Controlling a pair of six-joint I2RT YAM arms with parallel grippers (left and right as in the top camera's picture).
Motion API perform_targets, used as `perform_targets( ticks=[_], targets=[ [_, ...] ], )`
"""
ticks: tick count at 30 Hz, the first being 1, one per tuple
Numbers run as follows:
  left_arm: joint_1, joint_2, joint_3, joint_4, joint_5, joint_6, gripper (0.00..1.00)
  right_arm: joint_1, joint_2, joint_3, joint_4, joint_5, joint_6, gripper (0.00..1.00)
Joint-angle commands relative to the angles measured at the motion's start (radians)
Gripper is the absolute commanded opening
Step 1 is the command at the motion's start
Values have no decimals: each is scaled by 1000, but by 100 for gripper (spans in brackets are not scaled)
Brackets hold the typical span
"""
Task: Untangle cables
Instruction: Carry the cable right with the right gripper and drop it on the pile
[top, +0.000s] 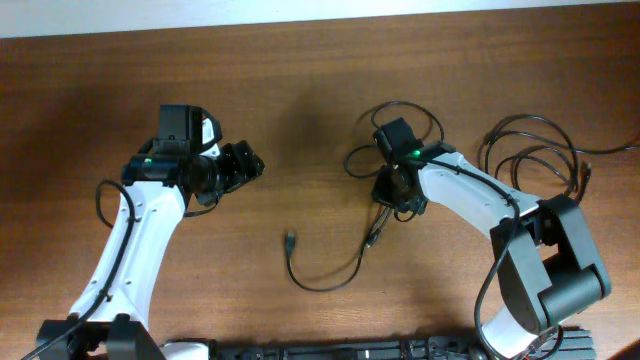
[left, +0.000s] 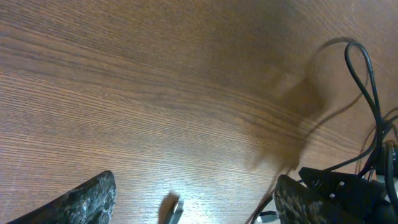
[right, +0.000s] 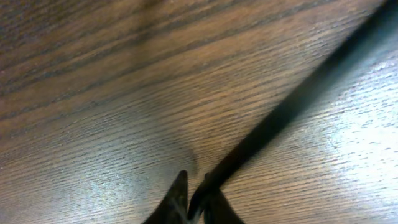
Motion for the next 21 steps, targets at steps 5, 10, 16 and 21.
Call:
perform_targets(
  ticks=[5,10,16,21],
  targets=[
    [2,-19,2,-2,-6,17,82,0,-23,19,0,-126,-83,4],
    [2,-19,2,-3,-7,18,82,-52,-135,143,-47,-123,-175,4],
    [2,-19,2,-9,-7,17,82,-311,-324,336,-93,-47,-321,4],
    [2,-19,2,-9,-7,17,82,-618,-441,412,-86,66,-395,4]
  ],
)
